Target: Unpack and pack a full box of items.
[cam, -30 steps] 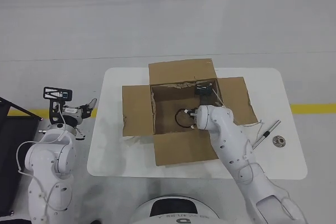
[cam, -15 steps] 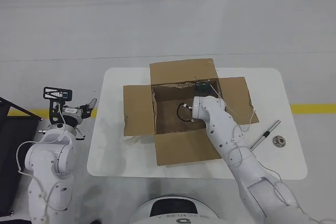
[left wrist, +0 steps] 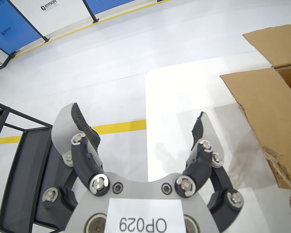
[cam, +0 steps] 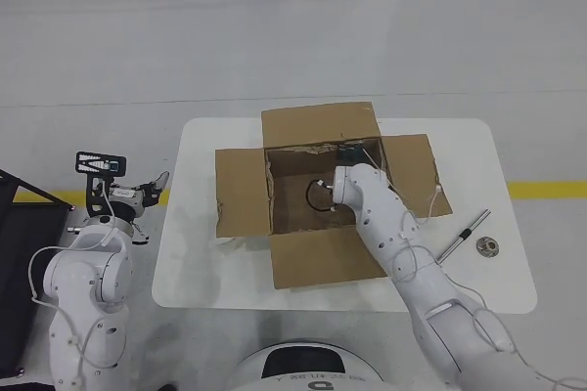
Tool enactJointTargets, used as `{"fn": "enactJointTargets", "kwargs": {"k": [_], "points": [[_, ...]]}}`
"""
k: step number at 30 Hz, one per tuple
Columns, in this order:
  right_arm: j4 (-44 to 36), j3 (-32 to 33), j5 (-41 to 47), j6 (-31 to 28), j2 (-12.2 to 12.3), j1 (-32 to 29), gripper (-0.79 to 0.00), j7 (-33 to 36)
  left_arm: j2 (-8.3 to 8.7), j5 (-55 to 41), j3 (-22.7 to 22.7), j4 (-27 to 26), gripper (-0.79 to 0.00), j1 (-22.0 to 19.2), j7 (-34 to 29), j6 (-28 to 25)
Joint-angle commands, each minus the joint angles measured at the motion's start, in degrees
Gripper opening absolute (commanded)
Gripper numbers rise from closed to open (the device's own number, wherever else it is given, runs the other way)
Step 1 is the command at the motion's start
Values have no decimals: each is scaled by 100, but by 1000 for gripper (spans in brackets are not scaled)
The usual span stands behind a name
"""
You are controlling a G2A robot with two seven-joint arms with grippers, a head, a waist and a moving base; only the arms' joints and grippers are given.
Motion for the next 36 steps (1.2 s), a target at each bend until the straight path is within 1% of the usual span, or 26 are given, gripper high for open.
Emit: {"fn": "enactJointTargets", "kwargs": {"k": [1, 3, 4, 7, 12, 16, 18, 23, 26, 30, 34, 36], "points": [[89, -5, 65, -40, -19, 35, -225, -54, 0, 0, 0, 1, 0, -1, -1, 0], [69, -2, 170, -115, -36, 26, -363, -156, 0, 0, 0, 1, 0, -1, -1, 0], [35, -2, 157, -92, -39, 9, -394, -197, 0, 0, 0, 1, 0, -1, -1, 0], [-235, 5, 92, -26, -38, -121, -406, -259, 0, 0, 0, 1, 0, -1, -1, 0], [-774, 100, -268, 162, 11, -417, -400, -215, 0, 0, 0, 1, 0, -1, -1, 0], [-1055, 214, -456, 172, 43, -565, -394, -128, 0, 0, 0, 1, 0, -1, -1, 0], [-1216, 270, -409, 89, 49, -639, -385, -144, 0, 0, 0, 1, 0, -1, -1, 0], [-1534, 369, -424, 42, 57, -773, -323, -194, 0, 0, 0, 1, 0, -1, -1, 0], [-1691, 445, -490, 93, 64, -833, -336, -170, 0, 0, 0, 1, 0, -1, -1, 0], [-1526, 544, -634, 227, 63, -761, -345, 4, 0, 0, 0, 1, 0, -1, -1, 0], [-1143, 605, -471, 203, 32, -591, -397, 80, 0, 0, 0, 1, 0, -1, -1, 0], [-953, 609, -403, 199, 14, -517, -403, 31, 0, 0, 0, 1, 0, -1, -1, 0]]}}
